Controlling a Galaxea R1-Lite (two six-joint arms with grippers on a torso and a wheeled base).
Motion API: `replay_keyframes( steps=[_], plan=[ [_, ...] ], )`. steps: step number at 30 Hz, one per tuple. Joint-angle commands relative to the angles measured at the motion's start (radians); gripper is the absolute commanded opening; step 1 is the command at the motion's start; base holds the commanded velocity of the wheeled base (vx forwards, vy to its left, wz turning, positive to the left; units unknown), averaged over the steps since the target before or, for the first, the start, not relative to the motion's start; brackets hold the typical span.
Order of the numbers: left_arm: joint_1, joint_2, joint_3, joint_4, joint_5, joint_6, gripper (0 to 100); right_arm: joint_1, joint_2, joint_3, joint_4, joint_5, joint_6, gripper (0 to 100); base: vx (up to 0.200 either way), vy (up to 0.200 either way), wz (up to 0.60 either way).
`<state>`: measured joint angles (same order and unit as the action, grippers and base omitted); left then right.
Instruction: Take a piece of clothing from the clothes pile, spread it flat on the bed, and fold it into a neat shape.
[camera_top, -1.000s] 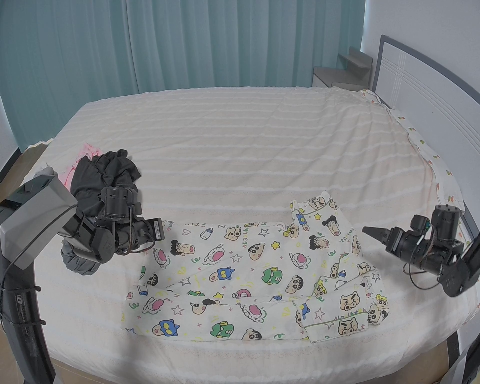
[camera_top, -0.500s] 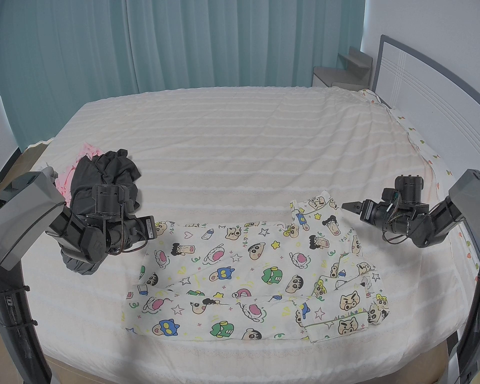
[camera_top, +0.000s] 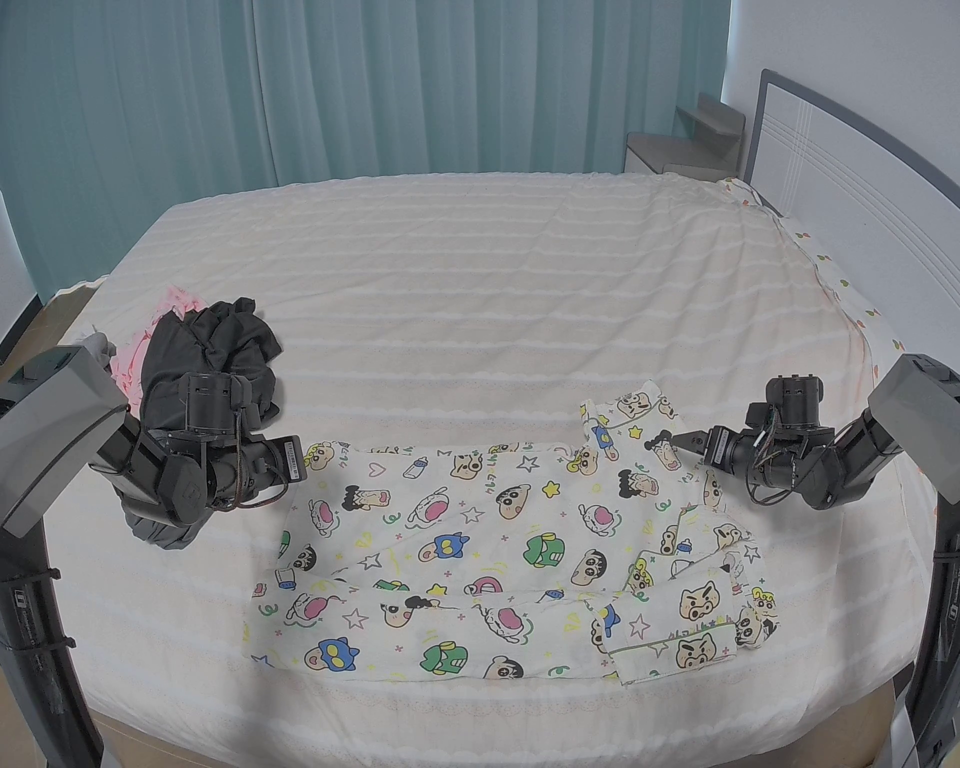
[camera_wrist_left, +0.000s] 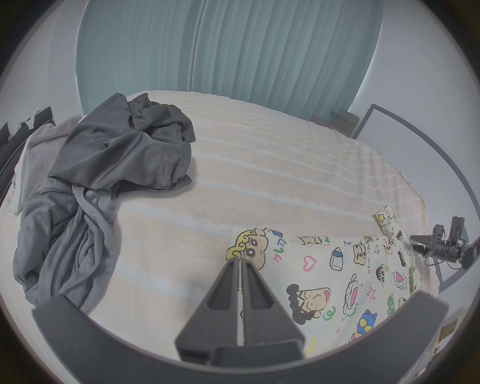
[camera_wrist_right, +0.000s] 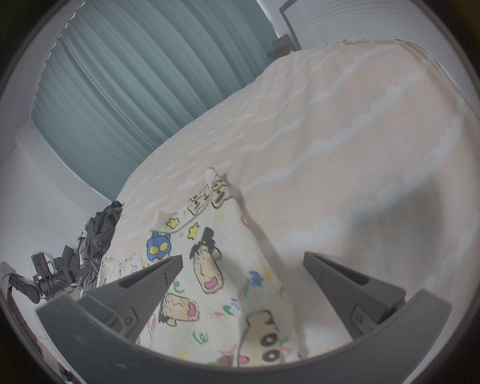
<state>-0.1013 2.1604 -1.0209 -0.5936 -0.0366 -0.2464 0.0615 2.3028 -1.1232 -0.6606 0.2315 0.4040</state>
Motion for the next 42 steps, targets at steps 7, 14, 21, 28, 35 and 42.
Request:
replay_keyframes(
  steps=[7,14,21,28,35,42],
  plan=[
    [0.008,0.098,-0.107,-0.002,-0.022,0.001,0,-0.046,-0.102,0.223,-0.172,0.020,0.006,100,0.000,0.000,0.00],
    [-0.002,0.113,-0.145,0.005,-0.066,-0.001,0,-0.098,-0.155,0.370,-0.323,0.062,0.007,100,0.000,0.000,0.00],
    [-0.017,0.061,-0.136,0.057,-0.071,-0.004,0,-0.127,-0.197,0.384,-0.335,0.104,0.116,100,0.000,0.000,0.00],
    [-0.017,0.035,-0.123,0.066,-0.062,-0.001,0,-0.143,-0.178,0.430,-0.415,0.172,0.205,100,0.000,0.000,0.00],
    [-0.011,0.015,-0.119,0.094,-0.062,-0.002,100,-0.141,-0.131,0.491,-0.550,0.206,0.229,100,0.000,0.000,0.00],
    [-0.011,0.022,-0.119,0.098,-0.059,0.001,100,-0.143,-0.132,0.516,-0.593,0.216,0.245,100,0.000,0.000,0.00]
  ],
)
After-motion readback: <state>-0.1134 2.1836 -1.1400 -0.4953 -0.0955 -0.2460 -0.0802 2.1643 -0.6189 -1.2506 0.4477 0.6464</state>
